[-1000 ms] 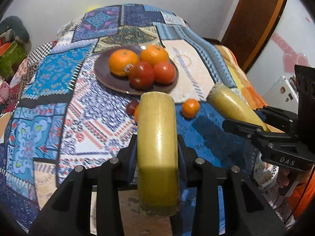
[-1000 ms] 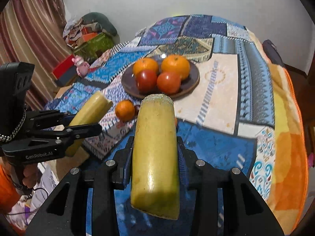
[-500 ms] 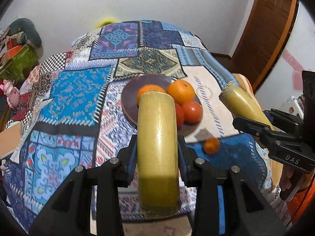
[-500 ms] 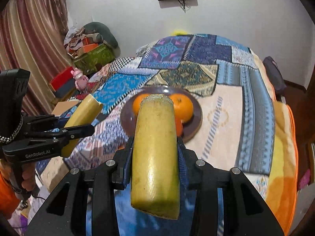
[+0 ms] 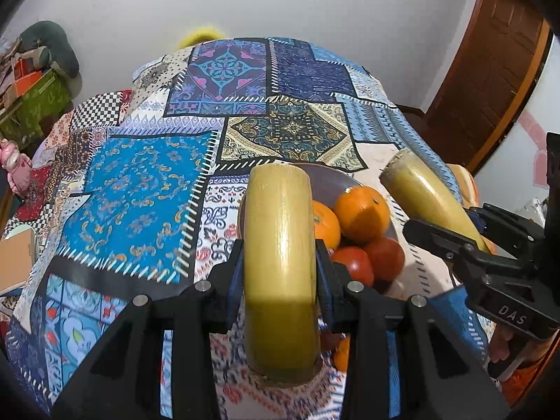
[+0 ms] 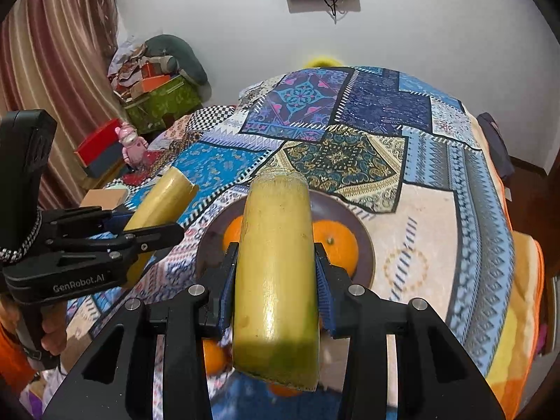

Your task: Organize fruits

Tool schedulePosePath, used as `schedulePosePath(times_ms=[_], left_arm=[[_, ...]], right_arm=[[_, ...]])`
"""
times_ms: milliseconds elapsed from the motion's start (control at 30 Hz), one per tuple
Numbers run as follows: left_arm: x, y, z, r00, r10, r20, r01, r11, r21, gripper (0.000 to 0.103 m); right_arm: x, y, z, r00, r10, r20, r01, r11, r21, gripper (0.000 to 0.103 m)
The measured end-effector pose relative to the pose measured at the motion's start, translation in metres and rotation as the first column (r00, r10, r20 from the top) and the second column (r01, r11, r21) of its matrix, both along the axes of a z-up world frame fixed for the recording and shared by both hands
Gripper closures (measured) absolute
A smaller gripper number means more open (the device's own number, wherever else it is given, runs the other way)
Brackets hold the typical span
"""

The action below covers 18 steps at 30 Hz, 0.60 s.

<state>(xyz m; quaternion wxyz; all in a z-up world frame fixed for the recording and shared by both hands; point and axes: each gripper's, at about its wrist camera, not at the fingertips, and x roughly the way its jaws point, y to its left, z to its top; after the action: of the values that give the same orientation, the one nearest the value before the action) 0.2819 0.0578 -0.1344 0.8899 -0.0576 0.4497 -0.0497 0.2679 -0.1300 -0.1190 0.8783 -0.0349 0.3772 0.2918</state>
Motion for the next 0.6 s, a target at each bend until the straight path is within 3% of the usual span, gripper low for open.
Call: schedulePosePath(times_ms=[600], left_arm=[[0.057,0.007,-0.03,0.999,0.011,-0.048,-0.011,1.0,-0.011,0.067]], right_arm=[[0.06,0.033,-0.025,0.997,0.0,-0.072,-0.003,0.999,-0.039,0.067]])
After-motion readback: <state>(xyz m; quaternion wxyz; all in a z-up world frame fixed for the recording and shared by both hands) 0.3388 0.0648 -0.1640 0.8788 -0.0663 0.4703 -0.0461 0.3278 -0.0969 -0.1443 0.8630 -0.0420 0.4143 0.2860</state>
